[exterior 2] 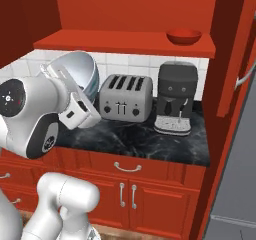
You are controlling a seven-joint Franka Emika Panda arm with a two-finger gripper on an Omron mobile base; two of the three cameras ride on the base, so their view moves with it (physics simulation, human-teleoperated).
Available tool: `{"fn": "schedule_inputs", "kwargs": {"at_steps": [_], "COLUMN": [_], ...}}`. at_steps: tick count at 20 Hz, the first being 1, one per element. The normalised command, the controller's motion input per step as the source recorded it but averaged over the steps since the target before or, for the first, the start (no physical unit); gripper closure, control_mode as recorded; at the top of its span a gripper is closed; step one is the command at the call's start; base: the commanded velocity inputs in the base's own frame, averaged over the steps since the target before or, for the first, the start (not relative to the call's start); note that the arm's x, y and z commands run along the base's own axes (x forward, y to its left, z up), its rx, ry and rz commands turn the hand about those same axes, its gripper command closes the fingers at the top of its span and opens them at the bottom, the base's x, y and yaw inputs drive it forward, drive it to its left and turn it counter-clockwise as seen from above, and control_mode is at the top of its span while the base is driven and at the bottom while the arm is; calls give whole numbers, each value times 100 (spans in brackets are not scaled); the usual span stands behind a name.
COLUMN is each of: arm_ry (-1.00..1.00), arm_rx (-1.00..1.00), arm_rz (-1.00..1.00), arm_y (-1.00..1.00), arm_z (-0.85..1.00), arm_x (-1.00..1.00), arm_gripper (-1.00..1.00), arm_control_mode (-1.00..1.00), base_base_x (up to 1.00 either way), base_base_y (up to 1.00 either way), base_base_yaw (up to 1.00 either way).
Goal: Take the smaller bowl and place it next to the appetizer plate on the dining counter , and place the larger bowl next to the plate with cooked food.
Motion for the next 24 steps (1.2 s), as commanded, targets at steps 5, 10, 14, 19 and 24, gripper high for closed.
{"fn": "schedule_inputs", "kwargs": {"at_steps": [5,10,14,19,24], "arm_ry": [0,0,0,0,0], "arm_rx": [0,0,0,0,0], "arm_rz": [0,0,0,0,0], "arm_y": [0,0,0,0,0], "arm_z": [0,0,0,0,0], "arm_x": [0,0,0,0,0], "arm_gripper": [100,100,100,100,100], "arm_control_mode": [100,100,100,100,100], "base_base_x": [-83,-42,-17,-1,0], "base_base_y": [25,24,14,15,29], "base_base_yaw": [2,22,27,33,42]}}
